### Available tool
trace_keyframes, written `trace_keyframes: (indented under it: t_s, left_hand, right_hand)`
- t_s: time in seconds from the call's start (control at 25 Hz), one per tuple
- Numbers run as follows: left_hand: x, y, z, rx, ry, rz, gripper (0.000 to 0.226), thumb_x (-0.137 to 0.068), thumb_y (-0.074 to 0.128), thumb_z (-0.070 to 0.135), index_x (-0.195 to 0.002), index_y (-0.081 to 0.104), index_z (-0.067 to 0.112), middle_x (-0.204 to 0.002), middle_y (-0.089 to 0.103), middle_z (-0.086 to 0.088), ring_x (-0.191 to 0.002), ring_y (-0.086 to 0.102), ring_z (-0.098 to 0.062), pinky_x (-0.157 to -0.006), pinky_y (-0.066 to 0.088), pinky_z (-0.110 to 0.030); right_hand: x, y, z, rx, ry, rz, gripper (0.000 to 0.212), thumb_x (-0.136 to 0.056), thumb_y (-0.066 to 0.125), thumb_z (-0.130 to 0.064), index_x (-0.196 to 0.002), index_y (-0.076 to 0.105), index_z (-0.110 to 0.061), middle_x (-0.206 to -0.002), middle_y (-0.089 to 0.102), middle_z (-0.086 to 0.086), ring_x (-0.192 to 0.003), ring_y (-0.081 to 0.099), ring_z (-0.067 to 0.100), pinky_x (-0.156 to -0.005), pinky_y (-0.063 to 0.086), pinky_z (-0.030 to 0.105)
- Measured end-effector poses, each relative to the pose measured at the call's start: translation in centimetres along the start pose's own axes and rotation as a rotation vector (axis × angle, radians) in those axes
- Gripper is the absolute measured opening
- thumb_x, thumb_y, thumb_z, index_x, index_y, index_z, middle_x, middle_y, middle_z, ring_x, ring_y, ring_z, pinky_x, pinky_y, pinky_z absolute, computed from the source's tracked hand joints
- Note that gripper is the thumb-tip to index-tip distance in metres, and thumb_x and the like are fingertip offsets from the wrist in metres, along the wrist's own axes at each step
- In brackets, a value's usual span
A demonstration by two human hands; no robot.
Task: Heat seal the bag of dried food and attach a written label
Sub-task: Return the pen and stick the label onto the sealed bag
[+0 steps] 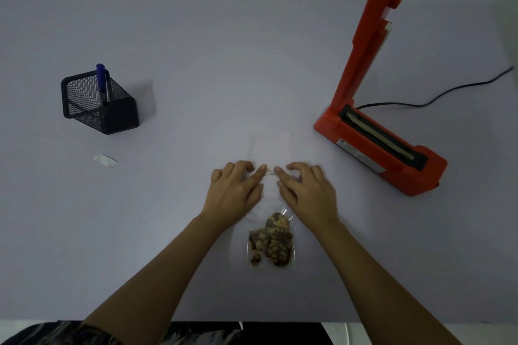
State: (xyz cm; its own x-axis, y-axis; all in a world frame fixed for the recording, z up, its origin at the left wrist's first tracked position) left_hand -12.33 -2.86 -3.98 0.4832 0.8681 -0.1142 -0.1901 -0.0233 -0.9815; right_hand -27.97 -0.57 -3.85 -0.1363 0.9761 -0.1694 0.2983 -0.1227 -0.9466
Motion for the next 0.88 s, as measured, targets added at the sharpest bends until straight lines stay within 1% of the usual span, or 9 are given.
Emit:
trace_keyframes:
  t_s: [0.16, 0.28, 0.4, 0.68, 0.76, 0.88]
  left_hand:
    - [0.0, 0.0, 0.0, -0.006, 0.038, 0.026, 0.042, -0.088, 0.044, 0.041, -0.125, 0.055, 0.026, -0.103, 0.062, -0.002, -0.082, 0.058, -0.022, -0.065, 0.041, -0.033]
    - [0.1, 0.0, 0.3, -0.051, 0.125, 0.074, 0.036, -0.088, 0.047, 0.038, -0.122, 0.057, 0.028, -0.102, 0.064, -0.005, -0.077, 0.059, -0.024, -0.063, 0.041, -0.033]
    - [0.2, 0.0, 0.5, -0.112, 0.203, 0.102, 0.039, -0.088, 0.048, 0.036, -0.126, 0.053, 0.029, -0.099, 0.064, -0.005, -0.074, 0.057, -0.023, -0.06, 0.039, -0.033]
    - [-0.2, 0.5, -0.5, 0.065, 0.081, 0.062, 0.041, -0.087, 0.045, 0.043, -0.121, 0.058, 0.026, -0.104, 0.063, -0.003, -0.082, 0.058, -0.023, -0.065, 0.044, -0.035]
    - [-0.1, 0.6, -0.7, 0.061, 0.07, 0.048, 0.043, -0.087, 0.044, 0.045, -0.123, 0.057, 0.025, -0.105, 0.063, -0.001, -0.083, 0.057, -0.022, -0.066, 0.043, -0.034]
    - [-0.1, 0.5, -0.6, 0.007, 0.068, 0.059, 0.046, -0.087, 0.042, 0.046, -0.123, 0.056, 0.022, -0.105, 0.062, 0.0, -0.083, 0.056, -0.021, -0.066, 0.042, -0.033]
  right_hand:
    - [0.1, 0.0, 0.1, -0.001, 0.005, 0.001, 0.032, -0.09, 0.051, -0.038, -0.119, 0.061, -0.029, -0.107, 0.064, -0.003, -0.084, 0.052, 0.017, -0.058, 0.05, 0.028]
    - [0.2, 0.1, 0.1, 0.009, 0.006, 0.005, 0.032, -0.09, 0.05, -0.038, -0.12, 0.06, -0.029, -0.107, 0.064, -0.003, -0.085, 0.052, 0.017, -0.058, 0.05, 0.028]
    - [0.2, 0.2, 0.0, 0.009, -0.001, -0.002, 0.033, -0.09, 0.05, -0.038, -0.121, 0.059, -0.029, -0.107, 0.064, -0.002, -0.085, 0.052, 0.018, -0.058, 0.05, 0.028]
    - [0.2, 0.3, 0.0, 0.029, -0.007, 0.006, 0.033, -0.089, 0.051, -0.038, -0.12, 0.06, -0.03, -0.106, 0.064, -0.001, -0.084, 0.052, 0.019, -0.057, 0.047, 0.027]
    - [0.1, 0.4, -0.1, 0.035, -0.016, 0.003, 0.035, -0.09, 0.049, -0.039, -0.122, 0.058, -0.03, -0.104, 0.063, -0.001, -0.084, 0.053, 0.019, -0.057, 0.048, 0.027]
    - [0.0, 0.4, -0.2, 0.032, -0.007, 0.002, 0.034, -0.088, 0.049, -0.039, -0.119, 0.06, -0.03, -0.103, 0.064, -0.001, -0.085, 0.053, 0.019, -0.056, 0.049, 0.027]
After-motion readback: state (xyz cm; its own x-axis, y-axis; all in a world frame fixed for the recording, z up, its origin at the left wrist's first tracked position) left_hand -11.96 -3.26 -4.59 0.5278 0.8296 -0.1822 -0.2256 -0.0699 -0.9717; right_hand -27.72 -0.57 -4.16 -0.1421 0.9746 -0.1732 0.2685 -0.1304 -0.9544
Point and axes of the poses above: each hand's wrist, its own x-axis away from the middle knuckle, its own y-axis out of the palm, z = x × y, the point moved 6 cm from there along -x, towards the middle knuckle
